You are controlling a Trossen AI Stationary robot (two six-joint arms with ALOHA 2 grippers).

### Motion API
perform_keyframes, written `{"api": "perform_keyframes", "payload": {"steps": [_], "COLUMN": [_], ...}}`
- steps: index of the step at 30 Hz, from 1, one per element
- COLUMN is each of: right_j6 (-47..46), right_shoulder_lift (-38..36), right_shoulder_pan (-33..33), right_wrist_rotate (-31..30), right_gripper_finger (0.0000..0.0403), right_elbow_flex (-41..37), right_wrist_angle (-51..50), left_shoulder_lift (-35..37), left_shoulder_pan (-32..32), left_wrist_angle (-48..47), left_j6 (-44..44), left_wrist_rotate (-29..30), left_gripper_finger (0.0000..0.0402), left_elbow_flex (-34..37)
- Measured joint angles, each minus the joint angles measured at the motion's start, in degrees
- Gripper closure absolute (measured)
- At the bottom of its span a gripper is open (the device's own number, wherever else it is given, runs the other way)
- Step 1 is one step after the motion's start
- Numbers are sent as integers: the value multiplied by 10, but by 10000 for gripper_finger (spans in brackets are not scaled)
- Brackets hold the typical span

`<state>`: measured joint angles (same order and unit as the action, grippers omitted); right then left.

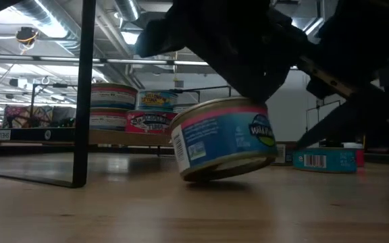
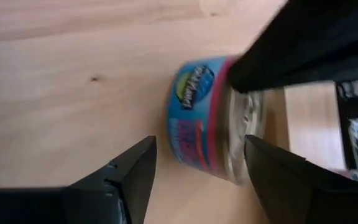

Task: Stack canned seafood by type on shelf
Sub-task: Stack the blue tuna can on top of the blue tuna can on the shelf

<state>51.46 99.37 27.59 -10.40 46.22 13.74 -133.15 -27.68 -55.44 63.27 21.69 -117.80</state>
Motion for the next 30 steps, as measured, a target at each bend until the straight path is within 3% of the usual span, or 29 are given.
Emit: {"api": "perform_keyframes", "payload": {"steps": [30], "right_j6": [-114], "right_shoulder_lift": [0], "right_shoulder_pan": [-2], "right_wrist_rotate": [-12], "right_gripper_finger": [161], "right_elbow_flex": [0], "right_wrist_angle": [-37], "left_shoulder_lift": [7], "left_shoulder_pan": [16], "left_wrist_angle": [7], "left_j6": [23], "left_wrist_rotate": [2], "left_gripper_finger": [401], "left_elbow_flex": [0]}}
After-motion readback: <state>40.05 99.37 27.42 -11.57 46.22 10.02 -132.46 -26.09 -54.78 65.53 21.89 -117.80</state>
